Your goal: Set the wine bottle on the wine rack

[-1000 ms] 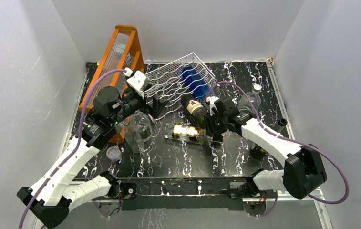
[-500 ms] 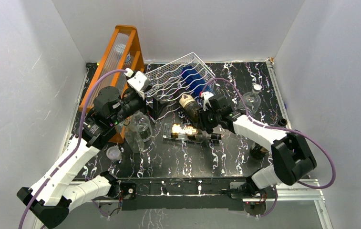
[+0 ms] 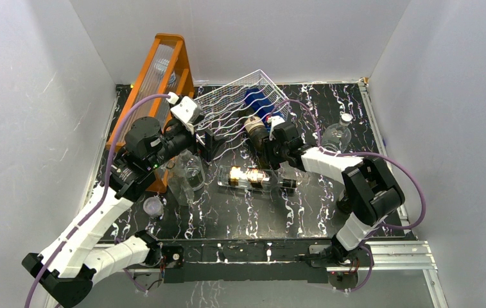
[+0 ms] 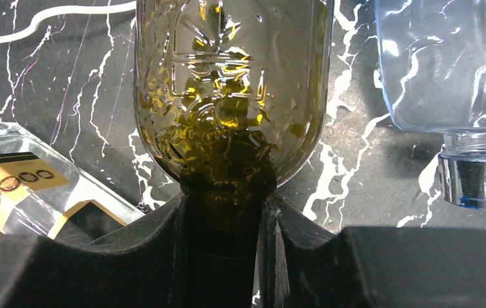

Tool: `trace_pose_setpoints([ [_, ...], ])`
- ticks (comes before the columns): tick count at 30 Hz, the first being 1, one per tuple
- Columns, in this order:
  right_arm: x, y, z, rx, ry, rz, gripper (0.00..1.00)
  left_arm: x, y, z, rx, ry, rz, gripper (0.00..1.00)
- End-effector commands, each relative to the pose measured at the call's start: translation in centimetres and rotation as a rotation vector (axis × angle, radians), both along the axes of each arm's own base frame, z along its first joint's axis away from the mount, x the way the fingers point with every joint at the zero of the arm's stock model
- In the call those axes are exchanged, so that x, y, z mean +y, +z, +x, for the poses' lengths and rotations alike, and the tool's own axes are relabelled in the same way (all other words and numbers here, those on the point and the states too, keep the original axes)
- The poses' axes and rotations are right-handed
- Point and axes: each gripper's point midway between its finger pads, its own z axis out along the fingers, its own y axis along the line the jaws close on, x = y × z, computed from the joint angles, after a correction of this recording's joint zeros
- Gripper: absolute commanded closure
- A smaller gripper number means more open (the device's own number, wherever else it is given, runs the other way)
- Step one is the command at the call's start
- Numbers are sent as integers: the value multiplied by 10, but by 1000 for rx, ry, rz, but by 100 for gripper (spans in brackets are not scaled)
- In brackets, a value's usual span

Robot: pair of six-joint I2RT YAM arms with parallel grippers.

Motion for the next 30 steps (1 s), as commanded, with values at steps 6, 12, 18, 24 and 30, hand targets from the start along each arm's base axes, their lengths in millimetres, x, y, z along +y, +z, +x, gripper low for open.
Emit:
trace_pose_setpoints([
  [6,47,79,59,-299,38,193,100,5,19,-7,-42,-1,-27,2],
  [12,58,77,76,-308,36,196,100,6,20,-7,-42,0,-28,2],
  [18,64,66,89,-308,51,158,100,7,21,-9,-42,2,-28,2],
  [24,59,60,98,-300,24,100,94,8,22,-10,-42,0,-33,2],
  [30,56,44,102,-245,49,0,83,8,21,-10,-40,2,-29,2],
])
